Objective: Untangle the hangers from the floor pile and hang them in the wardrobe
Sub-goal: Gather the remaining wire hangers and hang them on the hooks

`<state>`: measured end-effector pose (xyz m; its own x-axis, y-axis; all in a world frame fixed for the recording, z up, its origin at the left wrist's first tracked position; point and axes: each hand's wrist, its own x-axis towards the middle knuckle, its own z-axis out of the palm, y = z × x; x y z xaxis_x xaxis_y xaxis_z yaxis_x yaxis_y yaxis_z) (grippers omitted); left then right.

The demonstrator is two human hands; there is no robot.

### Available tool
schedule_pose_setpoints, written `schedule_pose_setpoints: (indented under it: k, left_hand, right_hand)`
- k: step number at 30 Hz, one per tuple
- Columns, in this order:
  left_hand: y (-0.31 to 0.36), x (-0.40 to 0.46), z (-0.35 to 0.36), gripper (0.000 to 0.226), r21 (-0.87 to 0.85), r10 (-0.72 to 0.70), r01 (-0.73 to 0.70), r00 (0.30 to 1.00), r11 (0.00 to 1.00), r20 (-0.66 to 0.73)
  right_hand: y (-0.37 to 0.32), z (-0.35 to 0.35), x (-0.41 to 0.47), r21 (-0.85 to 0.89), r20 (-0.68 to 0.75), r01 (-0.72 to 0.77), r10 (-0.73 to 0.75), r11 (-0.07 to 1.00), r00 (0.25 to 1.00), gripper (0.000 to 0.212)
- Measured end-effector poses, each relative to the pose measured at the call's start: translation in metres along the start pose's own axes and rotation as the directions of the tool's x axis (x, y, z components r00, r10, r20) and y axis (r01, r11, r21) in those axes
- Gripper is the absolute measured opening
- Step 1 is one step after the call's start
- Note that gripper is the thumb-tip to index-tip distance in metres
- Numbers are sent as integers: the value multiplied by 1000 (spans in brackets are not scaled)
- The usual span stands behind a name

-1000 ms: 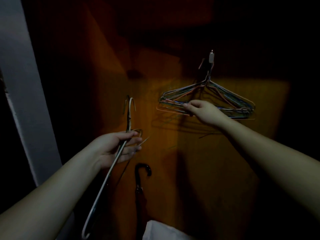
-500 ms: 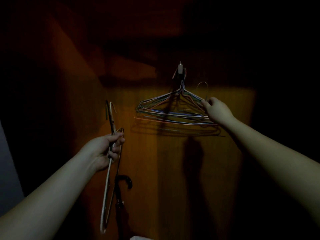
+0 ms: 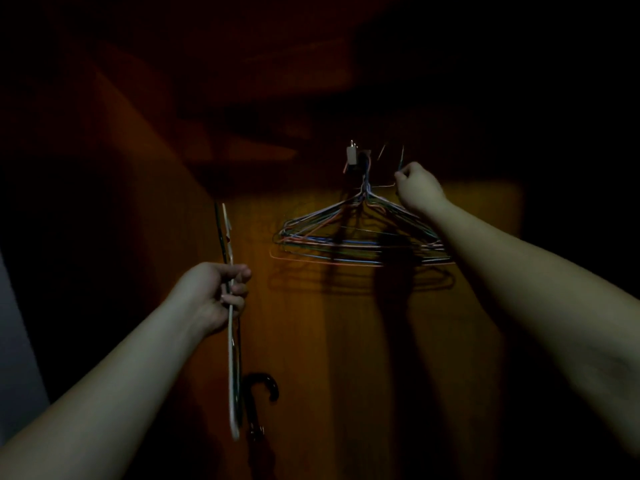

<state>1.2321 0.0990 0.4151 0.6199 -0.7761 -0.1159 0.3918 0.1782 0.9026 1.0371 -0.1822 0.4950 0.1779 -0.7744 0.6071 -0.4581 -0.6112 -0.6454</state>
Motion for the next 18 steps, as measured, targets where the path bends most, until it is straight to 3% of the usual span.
schedule_pose_setpoints:
  k: [18]
  left_hand:
    - [-4,-4,13,18,38,16,-15,1000,999,-21]
  right_hand:
    - [-18,36,17,64,5,101,-102,993,995,27]
